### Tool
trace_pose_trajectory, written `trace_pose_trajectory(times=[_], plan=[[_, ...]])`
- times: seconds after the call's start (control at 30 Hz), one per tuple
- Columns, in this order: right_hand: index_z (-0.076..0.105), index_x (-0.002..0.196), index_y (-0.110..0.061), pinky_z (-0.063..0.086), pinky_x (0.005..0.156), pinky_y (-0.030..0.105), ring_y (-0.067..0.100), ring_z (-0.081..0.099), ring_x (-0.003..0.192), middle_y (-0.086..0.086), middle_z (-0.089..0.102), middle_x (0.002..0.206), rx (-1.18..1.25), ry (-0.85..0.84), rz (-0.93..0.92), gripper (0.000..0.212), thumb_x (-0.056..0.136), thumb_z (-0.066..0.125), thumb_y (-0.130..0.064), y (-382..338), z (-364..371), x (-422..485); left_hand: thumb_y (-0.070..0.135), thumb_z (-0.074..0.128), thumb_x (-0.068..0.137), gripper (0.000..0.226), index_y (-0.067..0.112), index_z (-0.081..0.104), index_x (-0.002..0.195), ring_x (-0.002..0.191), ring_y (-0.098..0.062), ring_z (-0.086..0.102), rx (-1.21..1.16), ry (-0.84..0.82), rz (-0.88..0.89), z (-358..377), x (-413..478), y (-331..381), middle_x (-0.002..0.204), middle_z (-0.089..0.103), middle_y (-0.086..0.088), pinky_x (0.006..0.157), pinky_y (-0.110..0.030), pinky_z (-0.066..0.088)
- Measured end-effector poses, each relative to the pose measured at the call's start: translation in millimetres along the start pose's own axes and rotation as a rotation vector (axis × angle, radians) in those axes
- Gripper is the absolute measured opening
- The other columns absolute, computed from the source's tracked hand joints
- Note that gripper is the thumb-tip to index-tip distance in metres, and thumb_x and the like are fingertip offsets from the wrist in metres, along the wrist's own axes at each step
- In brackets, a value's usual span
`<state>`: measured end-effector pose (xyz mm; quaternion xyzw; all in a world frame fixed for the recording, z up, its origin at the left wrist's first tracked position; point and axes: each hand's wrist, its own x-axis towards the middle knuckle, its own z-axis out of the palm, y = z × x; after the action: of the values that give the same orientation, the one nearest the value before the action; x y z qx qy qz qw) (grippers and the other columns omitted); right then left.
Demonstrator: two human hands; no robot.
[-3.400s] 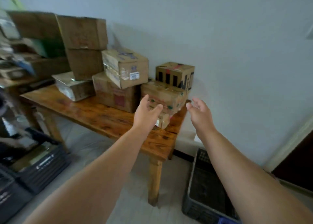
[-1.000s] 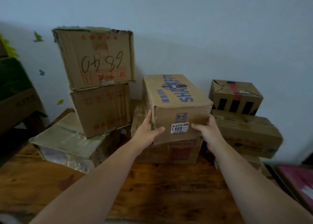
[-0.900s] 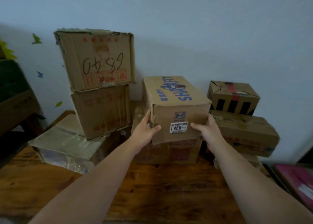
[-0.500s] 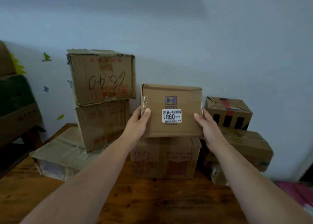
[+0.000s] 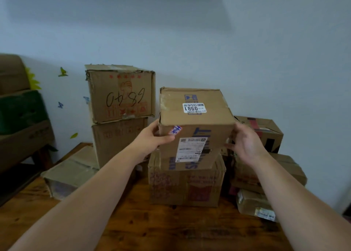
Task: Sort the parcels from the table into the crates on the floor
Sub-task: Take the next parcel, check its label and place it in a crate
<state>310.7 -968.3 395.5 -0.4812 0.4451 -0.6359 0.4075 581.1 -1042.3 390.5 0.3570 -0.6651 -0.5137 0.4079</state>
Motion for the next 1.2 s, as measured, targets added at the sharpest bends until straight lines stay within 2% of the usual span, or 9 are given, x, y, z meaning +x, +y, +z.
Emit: trace_pose_trajectory(times=[0.1, 0.23, 0.33, 0.43, 0.5, 0.63, 0.87, 1.03, 1.2], plan=[[0.065, 0.107, -0.047, 0.045, 0.088, 0.038, 0.008, 0.061, 0.106, -0.018, 0.069, 0.11, -0.181, -0.073, -0.02, 0.027, 0.082, 0.054, -0.051, 5, 12, -3, 0.048, 0.07, 0.071, 0.022, 0.045, 0.062, 0.091, 0.075, 0.007, 0.065, -0.03, 0.108, 0.024, 0, -5, 6, 0.085, 0.071, 0.023, 0.052, -0.008, 0.048], [0.044, 0.135, -0.042, 0.044, 0.098, 0.043, 0.017, 0.048, 0.127, -0.009, 0.053, 0.137, -0.247, -0.034, -0.022, 0.077, 0.067, 0.08, -0.039, 16, 21, 3, 0.069, 0.06, 0.062, 0.043, 0.041, 0.064, 0.094, 0.078, 0.005, 0.067, -0.095, 0.207, -0.006, -1, -7, 6, 0.088, 0.072, 0.018, 0.057, -0.012, 0.049], [0.034, 0.143, -0.038, 0.047, 0.097, 0.044, 0.014, 0.061, 0.113, -0.009, 0.062, 0.126, -0.202, -0.081, -0.03, 0.087, 0.068, 0.08, -0.034, 22, 25, 3, 0.07, 0.06, 0.059, 0.051, 0.036, 0.066, 0.095, 0.084, -0.004, 0.068, -0.165, 0.252, -0.032, 1, -4, 9, 0.09, 0.073, 0.013, 0.066, -0.02, 0.05], [0.037, 0.14, -0.034, 0.055, 0.083, 0.032, 0.01, 0.067, 0.102, -0.013, 0.068, 0.114, -0.171, -0.072, -0.066, 0.078, 0.071, 0.073, -0.035, 26, 27, 1, 0.063, 0.067, 0.058, 0.054, 0.035, 0.065, 0.104, 0.09, -0.011, 0.068, -0.212, 0.207, -0.06, 2, -4, 9, 0.097, 0.073, 0.009, 0.072, -0.029, 0.05], [0.037, 0.139, -0.034, 0.055, 0.073, 0.022, 0.008, 0.067, 0.1, -0.014, 0.068, 0.113, -0.165, -0.053, -0.08, 0.075, 0.072, 0.069, -0.038, 27, 29, 0, 0.042, 0.078, 0.063, 0.054, 0.033, 0.061, 0.113, 0.093, -0.014, 0.067, -0.184, 0.135, -0.054, 1, -4, 6, 0.102, 0.072, 0.006, 0.072, -0.03, 0.05], [0.028, 0.138, -0.033, 0.052, 0.072, 0.024, 0.007, 0.068, 0.094, -0.007, 0.064, 0.114, -0.105, 0.063, -0.049, 0.083, 0.068, 0.071, -0.04, 27, 27, 3, 0.009, 0.074, 0.073, 0.058, 0.032, 0.056, 0.123, 0.096, -0.018, 0.067, -0.229, 0.073, -0.025, -1, 0, 3, 0.105, 0.071, 0.003, 0.076, -0.035, 0.051], [0.039, 0.119, -0.03, 0.053, 0.063, 0.021, 0.007, 0.07, 0.084, -0.002, 0.065, 0.109, -0.044, 0.114, -0.021, 0.068, 0.062, 0.074, -0.04, 29, 20, 2, 0.024, 0.074, 0.063, 0.056, 0.031, 0.061, 0.117, 0.091, -0.021, 0.07, -0.322, 0.027, -0.072, 5, 2, 3, 0.101, 0.073, -0.002, 0.074, -0.037, 0.053], [0.048, 0.11, -0.032, 0.054, 0.058, 0.02, 0.009, 0.071, 0.082, -0.003, 0.068, 0.105, -0.046, 0.109, -0.032, 0.061, 0.057, 0.075, -0.045, 23, 14, -1, 0.031, 0.075, 0.061, 0.064, 0.035, 0.057, 0.122, 0.087, -0.015, 0.07, -0.286, 0.032, -0.081, 12, -4, 7, 0.1, 0.073, 0.003, 0.065, -0.028, 0.055], [0.053, 0.11, -0.036, 0.054, 0.073, 0.037, 0.016, 0.071, 0.087, -0.003, 0.072, 0.103, -0.028, 0.092, -0.01, 0.062, 0.054, 0.075, -0.051, 13, -5, -10, 0.055, 0.08, 0.045, 0.117, 0.047, 0.02, 0.145, 0.12, -0.028, 0.052, -0.231, 0.052, -0.15, 22, -17, 10, 0.138, 0.049, -0.004, 0.101, -0.054, 0.041]])
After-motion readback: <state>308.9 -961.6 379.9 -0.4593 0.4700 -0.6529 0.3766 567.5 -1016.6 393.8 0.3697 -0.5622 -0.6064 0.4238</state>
